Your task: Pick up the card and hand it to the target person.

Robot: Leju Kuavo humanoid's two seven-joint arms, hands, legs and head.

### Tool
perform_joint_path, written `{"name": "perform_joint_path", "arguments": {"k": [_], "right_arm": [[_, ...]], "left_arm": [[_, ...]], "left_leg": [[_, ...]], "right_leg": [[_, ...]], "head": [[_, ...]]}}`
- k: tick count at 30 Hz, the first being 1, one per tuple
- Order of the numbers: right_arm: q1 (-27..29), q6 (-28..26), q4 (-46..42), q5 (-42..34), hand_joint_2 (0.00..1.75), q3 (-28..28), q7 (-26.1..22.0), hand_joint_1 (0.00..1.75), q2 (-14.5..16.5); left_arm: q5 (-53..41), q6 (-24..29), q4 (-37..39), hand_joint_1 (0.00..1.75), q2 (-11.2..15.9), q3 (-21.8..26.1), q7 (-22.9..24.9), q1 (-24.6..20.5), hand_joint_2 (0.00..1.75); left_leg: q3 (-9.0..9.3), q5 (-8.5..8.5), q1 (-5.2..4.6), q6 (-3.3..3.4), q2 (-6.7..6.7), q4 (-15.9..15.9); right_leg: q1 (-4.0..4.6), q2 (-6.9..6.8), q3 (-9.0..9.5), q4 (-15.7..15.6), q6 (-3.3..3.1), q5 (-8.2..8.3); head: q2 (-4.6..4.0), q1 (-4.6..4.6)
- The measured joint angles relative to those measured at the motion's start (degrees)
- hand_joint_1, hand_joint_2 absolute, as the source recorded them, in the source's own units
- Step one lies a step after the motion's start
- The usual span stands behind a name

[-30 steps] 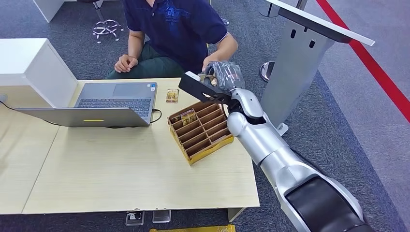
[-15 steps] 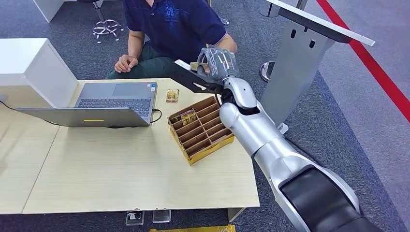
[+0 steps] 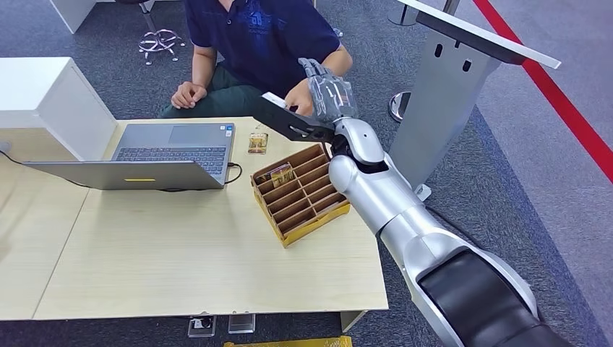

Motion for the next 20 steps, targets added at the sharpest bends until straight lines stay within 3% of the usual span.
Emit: {"name": "perform_joint_path", "arguments": {"k": [4, 8, 17, 20], "right_arm": [[0.33, -0.44, -0.02, -4.6, 1.75, -0.09, -2.32, 0.0, -0.16], [2.66, -0.23, -1.96, -14.61, 1.75, -1.02, -7.0, 0.0, -1.42], [16.55, 8.84, -17.35, -38.49, 1.75, -7.03, -14.86, 0.0, -8.75], [20.98, 11.24, -22.49, -42.44, 1.75, -9.13, -15.8, 0.0, -10.95]], "left_arm": [[0.19, 0.1, 0.0, 0.0, 0.04, 0.01, 0.07, 0.0, 0.0], [0.81, 0.47, 0.0, 0.0, 0.04, 0.02, 0.09, 0.08, 0.0], [1.86, 1.1, 0.0, 0.0, 0.04, 0.02, 0.33, 0.53, 0.0], [2.0, 1.11, 0.0, 0.0, 0.04, 0.02, 0.43, 0.61, 0.0]], "left_leg": [[0.01, 0.0, 0.0, 0.0, 0.0, 0.0], [0.04, 0.0, 0.0, 0.0, 0.0, 0.02], [0.03, -0.04, 0.0, 0.03, -0.01, 0.05], [0.03, -0.05, 0.0, 0.03, 0.0, 0.05]], "right_leg": [[0.0, 0.0, -0.01, -0.01, 0.0, 0.0], [0.0, 0.0, -0.01, -0.03, 0.0, 0.0], [0.0, -0.01, 0.01, -0.09, 0.01, 0.0], [0.0, -0.01, 0.0, -0.1, 0.01, 0.0]], "head": [[0.0, 0.02], [0.0, 0.01], [0.0, 0.02], [0.0, 0.0]]}}
